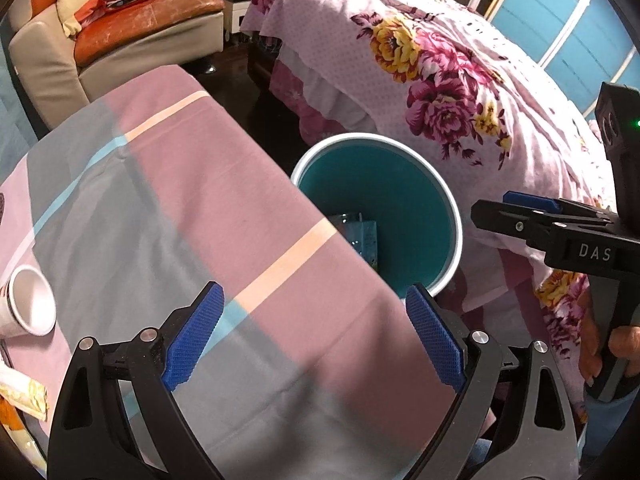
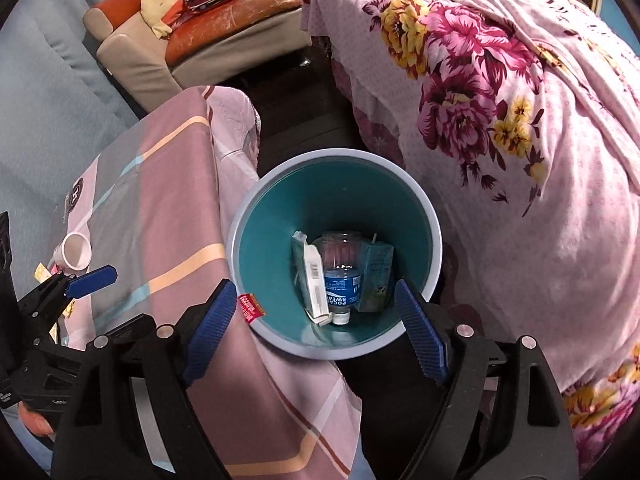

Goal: Collect trash
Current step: 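Move both tools back to the table toward the cola can and clear packet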

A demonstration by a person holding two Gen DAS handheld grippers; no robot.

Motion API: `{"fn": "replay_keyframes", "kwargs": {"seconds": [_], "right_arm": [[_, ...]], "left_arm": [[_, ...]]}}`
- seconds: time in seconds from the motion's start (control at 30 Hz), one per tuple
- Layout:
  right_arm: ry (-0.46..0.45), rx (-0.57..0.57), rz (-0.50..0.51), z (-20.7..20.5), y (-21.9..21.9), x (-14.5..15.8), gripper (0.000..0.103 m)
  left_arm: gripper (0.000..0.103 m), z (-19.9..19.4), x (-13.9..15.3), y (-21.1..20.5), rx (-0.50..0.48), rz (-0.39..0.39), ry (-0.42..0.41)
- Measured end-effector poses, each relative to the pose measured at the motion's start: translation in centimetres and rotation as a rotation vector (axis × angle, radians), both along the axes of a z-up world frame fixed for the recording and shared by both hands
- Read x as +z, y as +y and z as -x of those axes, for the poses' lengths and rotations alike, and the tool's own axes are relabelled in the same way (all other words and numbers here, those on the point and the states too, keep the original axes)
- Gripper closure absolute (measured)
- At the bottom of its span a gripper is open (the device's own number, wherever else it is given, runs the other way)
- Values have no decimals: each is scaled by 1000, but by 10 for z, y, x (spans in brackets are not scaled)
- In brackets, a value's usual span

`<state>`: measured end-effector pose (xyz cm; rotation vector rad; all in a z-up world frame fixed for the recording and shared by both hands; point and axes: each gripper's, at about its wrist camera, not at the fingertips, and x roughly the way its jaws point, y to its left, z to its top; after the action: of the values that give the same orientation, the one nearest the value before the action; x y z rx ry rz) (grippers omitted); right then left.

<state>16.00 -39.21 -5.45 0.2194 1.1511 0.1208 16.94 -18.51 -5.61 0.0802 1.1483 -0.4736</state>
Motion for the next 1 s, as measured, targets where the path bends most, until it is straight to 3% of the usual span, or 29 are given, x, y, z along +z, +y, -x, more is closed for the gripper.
{"fn": "replay_keyframes", "kwargs": {"seconds": [0.53,1.0], "right_arm": [[-23,64,58,52,61,35,22],[47,314,61,110,180,27,21]], "left_arm": [[10,49,29,63,62,60,-54],[10,116,44,179,165,9,-99]]}}
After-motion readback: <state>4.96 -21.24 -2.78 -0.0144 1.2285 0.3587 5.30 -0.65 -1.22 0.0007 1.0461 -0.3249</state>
